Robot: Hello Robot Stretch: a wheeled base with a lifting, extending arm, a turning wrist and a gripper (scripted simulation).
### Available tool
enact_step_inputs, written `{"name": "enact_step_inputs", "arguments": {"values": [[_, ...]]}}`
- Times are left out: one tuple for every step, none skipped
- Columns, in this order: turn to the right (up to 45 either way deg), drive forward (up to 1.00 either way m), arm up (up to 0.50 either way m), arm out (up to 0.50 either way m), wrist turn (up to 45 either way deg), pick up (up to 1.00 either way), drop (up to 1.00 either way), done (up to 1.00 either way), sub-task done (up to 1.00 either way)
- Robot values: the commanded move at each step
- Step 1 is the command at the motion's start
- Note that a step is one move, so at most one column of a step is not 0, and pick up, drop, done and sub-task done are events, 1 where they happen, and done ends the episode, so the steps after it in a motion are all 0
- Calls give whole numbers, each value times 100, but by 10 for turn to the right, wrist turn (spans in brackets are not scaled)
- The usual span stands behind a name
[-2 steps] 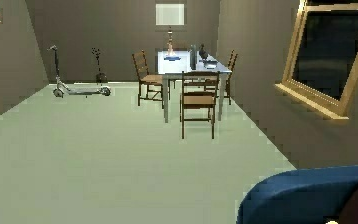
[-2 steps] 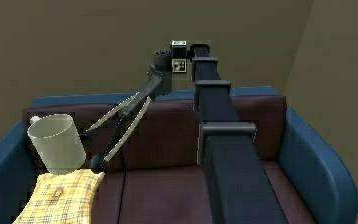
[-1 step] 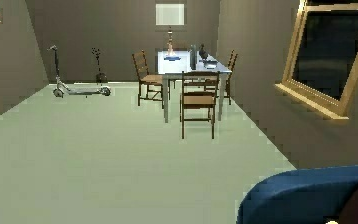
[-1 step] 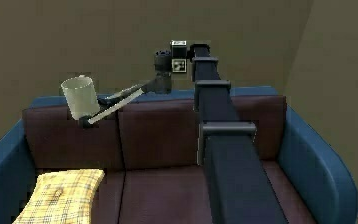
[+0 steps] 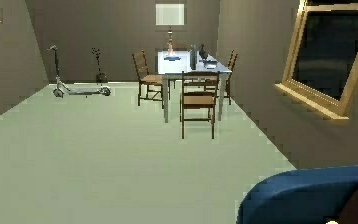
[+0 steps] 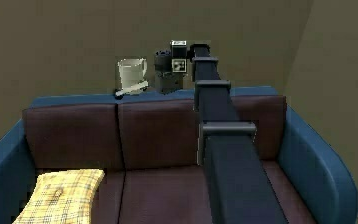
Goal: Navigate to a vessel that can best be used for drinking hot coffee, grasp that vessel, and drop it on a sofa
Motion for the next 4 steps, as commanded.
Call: {"name": "enact_step_inputs", "arguments": {"values": [[0,0,0,0,330,0,0,0,0],[0,0,-44,0,0,0,0,0,0],[0,0,-32,0,0,0,0,0,0],[0,0,0,0,0,0,100,0,0]]}}
